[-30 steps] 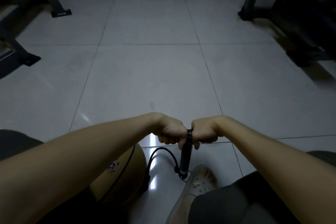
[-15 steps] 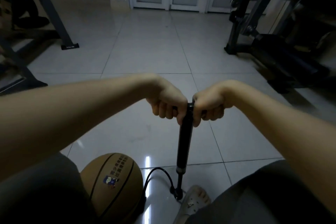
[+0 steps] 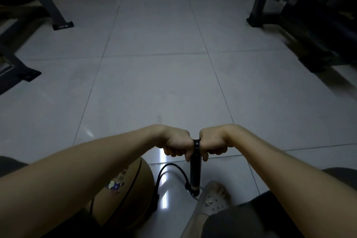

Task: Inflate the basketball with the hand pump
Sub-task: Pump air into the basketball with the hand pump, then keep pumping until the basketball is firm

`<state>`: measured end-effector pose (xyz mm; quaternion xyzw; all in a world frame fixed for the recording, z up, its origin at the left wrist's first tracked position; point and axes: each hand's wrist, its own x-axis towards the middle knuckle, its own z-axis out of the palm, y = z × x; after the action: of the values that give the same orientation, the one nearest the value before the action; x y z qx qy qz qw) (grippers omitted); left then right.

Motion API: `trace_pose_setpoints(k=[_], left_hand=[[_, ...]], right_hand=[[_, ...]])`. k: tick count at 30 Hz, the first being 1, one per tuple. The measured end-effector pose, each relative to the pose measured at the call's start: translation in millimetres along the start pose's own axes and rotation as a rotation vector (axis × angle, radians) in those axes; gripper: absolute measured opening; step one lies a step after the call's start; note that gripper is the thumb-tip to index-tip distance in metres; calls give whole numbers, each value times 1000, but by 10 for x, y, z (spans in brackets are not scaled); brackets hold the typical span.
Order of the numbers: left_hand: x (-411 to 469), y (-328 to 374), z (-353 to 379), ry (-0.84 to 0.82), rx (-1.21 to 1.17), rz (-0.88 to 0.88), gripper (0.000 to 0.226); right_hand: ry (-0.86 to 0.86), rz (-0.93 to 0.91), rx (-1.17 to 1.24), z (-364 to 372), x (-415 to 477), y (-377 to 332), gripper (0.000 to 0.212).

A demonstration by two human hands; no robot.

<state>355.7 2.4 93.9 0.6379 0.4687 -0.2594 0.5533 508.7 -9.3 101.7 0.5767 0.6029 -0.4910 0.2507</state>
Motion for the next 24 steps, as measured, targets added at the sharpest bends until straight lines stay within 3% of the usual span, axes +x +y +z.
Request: trace_pose_setpoints(k=[3, 6, 11, 17, 20, 24], left_hand=[[79, -28, 100, 19, -4, 1, 12], [-9, 82, 170, 47, 15, 2, 22], [-301, 235, 186, 61, 92, 17, 21], [-751, -117, 252, 173, -109, 142, 26], [-946, -410, 308, 283, -220, 170, 34], [-1159, -859, 279, 436, -114, 58, 39]], right_hand=[[37, 0, -18, 118, 73, 59, 8], [83, 1, -34, 157, -39, 123, 13], [-25, 18, -95, 63, -368, 57, 16], [-31, 61, -452, -82, -599, -489, 60], [104, -29, -526, -29, -665, -854, 66], [173, -200, -452, 254, -522, -1310, 59]])
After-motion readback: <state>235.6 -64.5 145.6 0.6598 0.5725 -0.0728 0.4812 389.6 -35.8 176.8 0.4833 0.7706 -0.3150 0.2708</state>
